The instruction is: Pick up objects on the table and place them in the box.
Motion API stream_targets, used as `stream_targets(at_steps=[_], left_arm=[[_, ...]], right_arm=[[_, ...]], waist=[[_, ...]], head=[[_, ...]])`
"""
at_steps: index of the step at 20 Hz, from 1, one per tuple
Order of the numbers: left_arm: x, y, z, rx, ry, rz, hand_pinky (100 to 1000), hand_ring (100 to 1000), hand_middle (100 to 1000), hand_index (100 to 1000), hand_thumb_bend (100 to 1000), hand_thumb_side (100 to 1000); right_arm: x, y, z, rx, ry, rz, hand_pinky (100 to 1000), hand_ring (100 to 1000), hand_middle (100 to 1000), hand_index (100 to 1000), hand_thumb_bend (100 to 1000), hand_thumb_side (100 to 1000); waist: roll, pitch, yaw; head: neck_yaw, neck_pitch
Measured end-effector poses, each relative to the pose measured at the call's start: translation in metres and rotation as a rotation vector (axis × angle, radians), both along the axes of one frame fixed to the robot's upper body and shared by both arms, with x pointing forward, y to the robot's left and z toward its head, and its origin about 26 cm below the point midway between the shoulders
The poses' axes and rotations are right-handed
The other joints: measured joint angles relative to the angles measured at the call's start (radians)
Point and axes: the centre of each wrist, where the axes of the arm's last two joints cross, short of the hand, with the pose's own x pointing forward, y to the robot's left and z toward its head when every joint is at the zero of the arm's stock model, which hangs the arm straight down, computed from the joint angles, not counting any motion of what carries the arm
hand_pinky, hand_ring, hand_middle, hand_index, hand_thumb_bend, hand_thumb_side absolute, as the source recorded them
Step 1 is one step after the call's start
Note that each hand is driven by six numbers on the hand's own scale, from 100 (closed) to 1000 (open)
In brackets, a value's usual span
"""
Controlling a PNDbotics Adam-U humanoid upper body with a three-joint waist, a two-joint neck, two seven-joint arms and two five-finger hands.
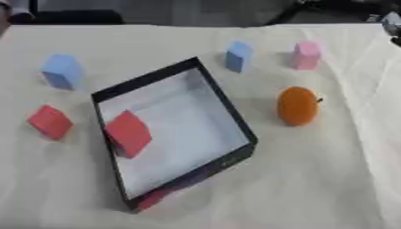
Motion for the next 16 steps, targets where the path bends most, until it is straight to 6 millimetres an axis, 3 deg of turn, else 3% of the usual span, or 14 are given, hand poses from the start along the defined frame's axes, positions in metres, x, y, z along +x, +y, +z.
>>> stream_targets(at_steps=[6, 16], left_arm=[[0.000, 0.000, 0.000, 0.018, 0.008, -0.009, 902, 852, 847, 905, 557, 763], [0.000, 0.000, 0.000, 0.032, 0.015, -0.020, 902, 853, 849, 904, 555, 765]], right_arm=[[-0.002, -0.008, 0.033, -0.284, 0.208, 0.074, 857, 834, 829, 861, 282, 507], [0.010, 0.010, 0.068, -0.531, 0.406, 0.281, 863, 849, 832, 873, 395, 462]], waist=[[-0.008, 0.000, 0.006], [-0.017, 0.000, 0.013]], head=[[-0.028, 0.000], [-0.045, 0.000]])
